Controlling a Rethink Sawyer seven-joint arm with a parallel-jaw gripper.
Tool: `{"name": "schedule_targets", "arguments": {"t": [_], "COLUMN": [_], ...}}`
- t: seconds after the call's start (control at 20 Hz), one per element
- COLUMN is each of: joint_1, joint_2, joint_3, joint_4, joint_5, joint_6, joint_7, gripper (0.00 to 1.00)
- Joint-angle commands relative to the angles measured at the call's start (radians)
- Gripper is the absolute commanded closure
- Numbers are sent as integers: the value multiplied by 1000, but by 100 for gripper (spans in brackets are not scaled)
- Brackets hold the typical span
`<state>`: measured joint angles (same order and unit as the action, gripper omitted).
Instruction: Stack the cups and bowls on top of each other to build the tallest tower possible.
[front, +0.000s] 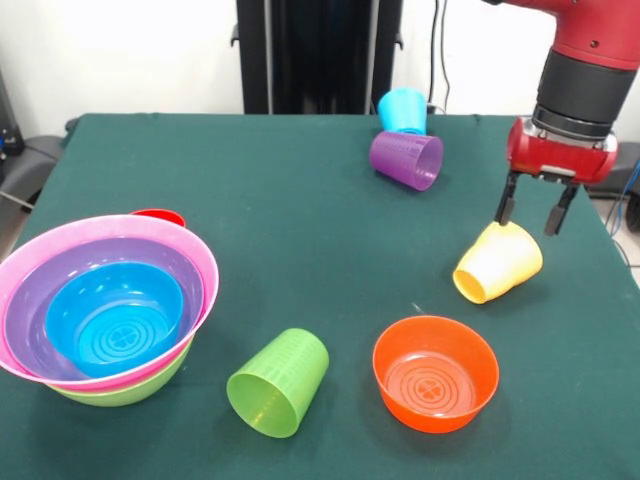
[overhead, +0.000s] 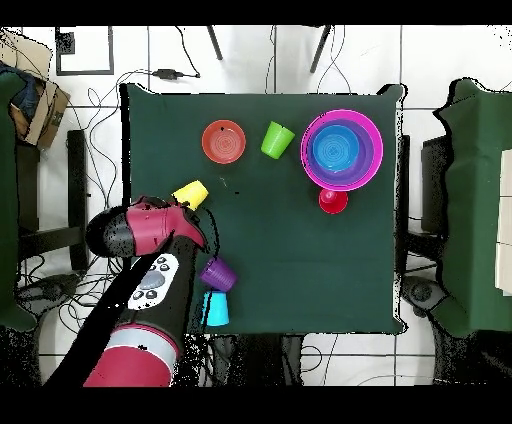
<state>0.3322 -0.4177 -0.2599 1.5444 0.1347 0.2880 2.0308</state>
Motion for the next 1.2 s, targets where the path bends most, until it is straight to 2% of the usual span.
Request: {"name": "schedule_targets", "arguments": {"t": [0.05, 0.6, 1.2], "joint_1": [-6, -7, -25], "joint_2": [91, 151, 150], "joint_3": [71, 60, 61], "joint_4": [-3, -54, -84], "joint_5": [27, 29, 21], "joint_6": [-2, -42, -12], "joint_7": [168, 155, 120], "gripper": [0, 0, 0]}}
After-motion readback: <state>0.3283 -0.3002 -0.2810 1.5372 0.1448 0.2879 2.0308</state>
